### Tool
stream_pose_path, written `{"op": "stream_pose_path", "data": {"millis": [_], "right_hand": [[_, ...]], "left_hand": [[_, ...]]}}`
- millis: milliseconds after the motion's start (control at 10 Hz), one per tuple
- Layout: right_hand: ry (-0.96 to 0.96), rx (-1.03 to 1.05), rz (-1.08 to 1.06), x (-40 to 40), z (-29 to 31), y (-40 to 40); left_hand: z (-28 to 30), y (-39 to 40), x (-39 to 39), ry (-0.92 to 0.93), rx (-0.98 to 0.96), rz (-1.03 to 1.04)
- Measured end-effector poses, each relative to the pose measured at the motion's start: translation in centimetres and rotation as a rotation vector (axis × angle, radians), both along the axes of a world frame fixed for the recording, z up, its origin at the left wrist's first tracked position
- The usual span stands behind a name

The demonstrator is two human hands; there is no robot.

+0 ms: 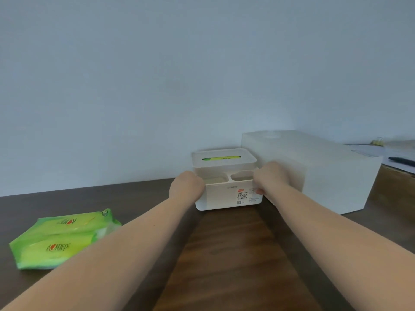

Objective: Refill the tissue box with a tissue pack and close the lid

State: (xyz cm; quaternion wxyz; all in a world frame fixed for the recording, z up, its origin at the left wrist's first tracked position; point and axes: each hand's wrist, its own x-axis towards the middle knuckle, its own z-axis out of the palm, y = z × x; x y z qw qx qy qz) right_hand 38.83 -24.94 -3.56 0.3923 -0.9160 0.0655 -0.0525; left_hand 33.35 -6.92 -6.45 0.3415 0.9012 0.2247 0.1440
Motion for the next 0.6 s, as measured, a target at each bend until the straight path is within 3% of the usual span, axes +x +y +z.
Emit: {"op": "stream_pose_path", "data": {"millis": [400, 600], "right_hand": [[-0.063, -0.176, 0.008, 0.5, -1.2, 0.5], [-0.097, 0.073, 0.039, -0.6, -1.7, -0.8]], "left_hand": [[0.0, -1.7, 1.0, -0.026, -0.081, 0.028], [-1.8, -0.6, -0.6, -0.106, -0.083, 0.114]]}}
